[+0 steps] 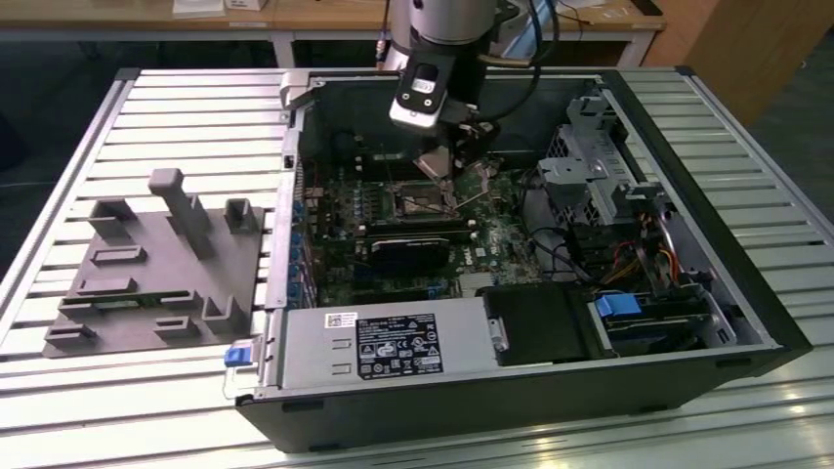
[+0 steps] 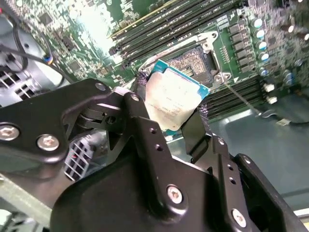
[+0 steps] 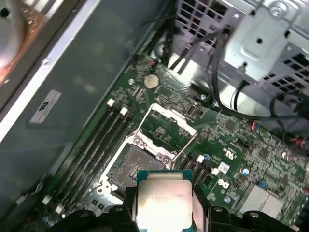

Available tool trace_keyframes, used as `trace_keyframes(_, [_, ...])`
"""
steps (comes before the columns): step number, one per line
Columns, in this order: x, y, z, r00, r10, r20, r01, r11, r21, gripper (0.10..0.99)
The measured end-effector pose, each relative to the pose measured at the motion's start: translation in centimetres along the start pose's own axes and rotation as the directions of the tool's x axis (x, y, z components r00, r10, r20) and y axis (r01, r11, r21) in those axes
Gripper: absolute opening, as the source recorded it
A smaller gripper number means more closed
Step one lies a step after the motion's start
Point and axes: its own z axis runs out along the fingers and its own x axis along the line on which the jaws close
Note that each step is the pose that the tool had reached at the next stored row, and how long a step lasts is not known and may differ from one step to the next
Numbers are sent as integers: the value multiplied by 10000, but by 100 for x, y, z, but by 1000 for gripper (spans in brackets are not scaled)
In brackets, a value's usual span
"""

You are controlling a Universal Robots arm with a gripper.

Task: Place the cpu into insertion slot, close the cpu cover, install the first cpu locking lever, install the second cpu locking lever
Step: 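Place the cpu into insertion slot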

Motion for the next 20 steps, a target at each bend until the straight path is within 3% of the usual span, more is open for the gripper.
trace_keyframes(4, [0,-2,20,9973,726,62,-726,9974,-9,537])
trace_keyframes(9, [0,-5,59,9867,1621,138,-1621,9868,-27,537])
trace_keyframes(14, [-1,-9,105,9688,2468,212,-2468,9691,-50,537])
trace_keyframes(20, [-1,-14,159,9428,3317,338,-3316,9434,-86,537])
